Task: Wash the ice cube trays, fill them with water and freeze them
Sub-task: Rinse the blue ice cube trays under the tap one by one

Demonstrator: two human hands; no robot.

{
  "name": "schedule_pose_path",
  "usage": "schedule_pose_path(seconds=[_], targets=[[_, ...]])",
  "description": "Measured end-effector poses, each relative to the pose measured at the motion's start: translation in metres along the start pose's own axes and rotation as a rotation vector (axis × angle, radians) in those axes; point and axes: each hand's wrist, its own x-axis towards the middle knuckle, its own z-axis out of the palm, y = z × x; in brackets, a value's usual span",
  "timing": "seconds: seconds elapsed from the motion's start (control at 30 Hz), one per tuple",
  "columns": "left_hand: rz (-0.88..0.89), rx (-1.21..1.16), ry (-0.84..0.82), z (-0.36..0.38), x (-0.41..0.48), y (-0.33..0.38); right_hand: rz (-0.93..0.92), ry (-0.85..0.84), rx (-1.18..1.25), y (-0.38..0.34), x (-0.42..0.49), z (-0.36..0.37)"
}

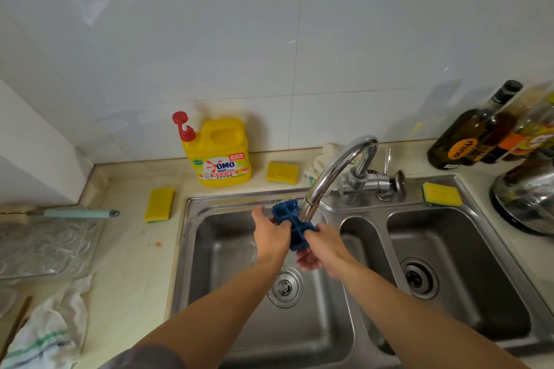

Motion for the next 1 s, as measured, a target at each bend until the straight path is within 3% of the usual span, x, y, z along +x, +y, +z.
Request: schedule_pose_path(seconds=[0.13, 0.3, 0.43, 0.53, 0.7, 0.77, 0.9, 1.0], targets=[[-0.195, -0.05, -0.166, 0.009, -0.005, -0.002, -0.031, 0.026, -0.042, 0.006, -0.001, 0.005], [-0.002, 0.175, -0.238, 0.0, 0.002, 0.002, -0.109, -0.024, -0.238, 0.011, 0.001, -0.004], [0.045, 0.258, -0.259, -0.006, 0.009, 0.008, -0.164, -0.102, -0.15, 0.002, 0.003, -0.006], [0.118, 0.322, -0.334, -0.006, 0.009, 0.01, -0.185, -0.038, -0.055, -0.005, 0.007, -0.006], [0.17, 0.419, -0.401, -0.008, 0.008, 0.01, -0.246, 0.076, -0.167, -0.004, 0.009, -0.004], [0.124, 0.36, -0.371, -0.01, 0.01, 0.01, -0.256, 0.095, -0.167, -0.003, 0.009, -0.004], [-0.07, 0.009, -0.391, -0.014, 0.007, 0.007, -0.117, 0.116, 0.133, -0.003, 0.012, -0.007], [-0.125, -0.135, -0.397, -0.016, 0.002, 0.001, -0.092, 0.105, 0.207, -0.003, 0.012, -0.01]])
